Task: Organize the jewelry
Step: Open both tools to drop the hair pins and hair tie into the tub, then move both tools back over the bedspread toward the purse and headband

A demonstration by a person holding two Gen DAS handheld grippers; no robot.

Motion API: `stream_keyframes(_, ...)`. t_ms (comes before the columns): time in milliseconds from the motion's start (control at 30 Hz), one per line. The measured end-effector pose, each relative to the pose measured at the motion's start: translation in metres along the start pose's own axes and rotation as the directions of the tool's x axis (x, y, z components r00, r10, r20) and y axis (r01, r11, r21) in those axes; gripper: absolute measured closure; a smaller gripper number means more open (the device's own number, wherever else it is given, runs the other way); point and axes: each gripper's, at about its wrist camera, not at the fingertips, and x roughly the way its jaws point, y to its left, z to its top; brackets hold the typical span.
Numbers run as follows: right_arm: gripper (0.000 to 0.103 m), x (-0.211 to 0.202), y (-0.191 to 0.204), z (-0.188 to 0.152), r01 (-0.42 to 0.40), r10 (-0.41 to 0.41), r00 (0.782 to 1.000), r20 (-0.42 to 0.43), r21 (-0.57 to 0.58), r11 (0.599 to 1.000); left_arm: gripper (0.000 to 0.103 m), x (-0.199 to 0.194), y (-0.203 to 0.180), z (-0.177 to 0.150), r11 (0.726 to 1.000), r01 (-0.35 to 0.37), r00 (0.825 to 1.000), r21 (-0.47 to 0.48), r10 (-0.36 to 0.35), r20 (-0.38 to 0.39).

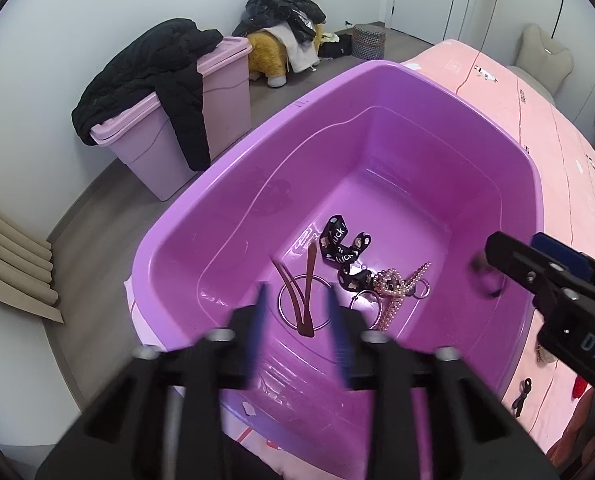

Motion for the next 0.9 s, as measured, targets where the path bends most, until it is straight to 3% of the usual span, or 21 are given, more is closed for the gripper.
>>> stream_keyframes(33, 0.037, -0.002, -0.001, 0.001, 0.000, 0.000, 1.000, 0.004, 0.006, 1.000, 0.030, -0.003, 0.001, 0.000, 1.000, -0.001, 1.000, -0.005, 0.001, 0.021)
stream_keyframes(100, 0.037, -0.004, -0.004, 0.002, 0.004, -0.004, 1.000, 0.010, 0.015, 1.000, 0.031, -0.009, 0.001, -0.001, 1.000, -0.013, 0.999, -0.003, 0.013, 0.053)
stream_keyframes(900, 0.037, -0.043, -0.005, -0.009, -0.010, 0.007, 0.997, 0.078, 0.035, 0.999, 0.029, -0.043, 0.005, -0.005, 1.000, 0.010, 0.995, 0.002, -0.010, 0.103)
